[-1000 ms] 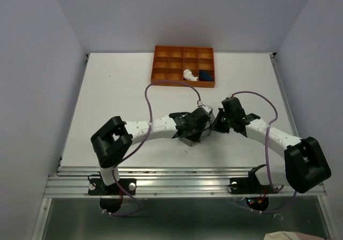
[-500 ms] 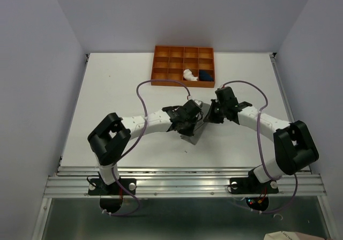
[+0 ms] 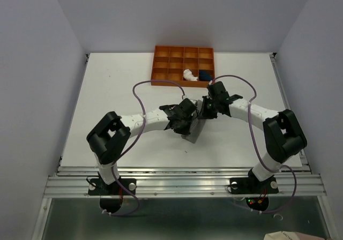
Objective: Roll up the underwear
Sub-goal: Fold the underwear
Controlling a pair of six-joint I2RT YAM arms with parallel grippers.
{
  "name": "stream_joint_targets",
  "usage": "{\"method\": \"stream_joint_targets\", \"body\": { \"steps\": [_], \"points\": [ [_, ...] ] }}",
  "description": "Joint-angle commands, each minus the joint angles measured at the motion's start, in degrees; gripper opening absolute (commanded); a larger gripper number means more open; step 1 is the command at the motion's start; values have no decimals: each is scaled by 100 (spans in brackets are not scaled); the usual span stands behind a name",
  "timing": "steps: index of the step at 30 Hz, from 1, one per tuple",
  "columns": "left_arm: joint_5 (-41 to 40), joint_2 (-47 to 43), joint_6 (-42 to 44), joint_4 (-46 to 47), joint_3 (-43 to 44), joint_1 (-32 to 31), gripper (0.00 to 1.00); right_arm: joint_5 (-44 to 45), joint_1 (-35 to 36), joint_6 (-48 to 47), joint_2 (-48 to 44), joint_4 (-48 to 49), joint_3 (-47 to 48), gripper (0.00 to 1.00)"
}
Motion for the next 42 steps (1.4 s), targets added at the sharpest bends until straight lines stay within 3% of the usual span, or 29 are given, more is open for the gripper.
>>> {"method": "stream_joint_targets", "body": {
  "steps": [1,14,23,26,28,30,31,42],
  "points": [
    [129,-198,-70,-147,-113,76,0,212,188,-284,156,-125,422,4],
    [138,-31,-219,-138,-253,243,0,371,294,-442,815,-275,906,10],
    [-81,110,-307,-261,-218,366,0,301,347,-425,1141,-99,1073,25],
    [-134,-22,-386,-279,-288,375,8,116,347,-442,1132,59,1108,36],
    [-317,-66,-395,-288,-297,384,16,-94,347,-469,1106,199,1135,37],
    [-345,-75,-421,-296,-289,392,26,-235,347,-451,1079,305,1135,40],
    [-345,-84,-421,-322,-288,384,37,-305,347,-451,1070,357,1126,42],
    [-828,-408,-544,-779,-236,454,47,-324,347,-319,1193,595,1468,57]
  ]
}}
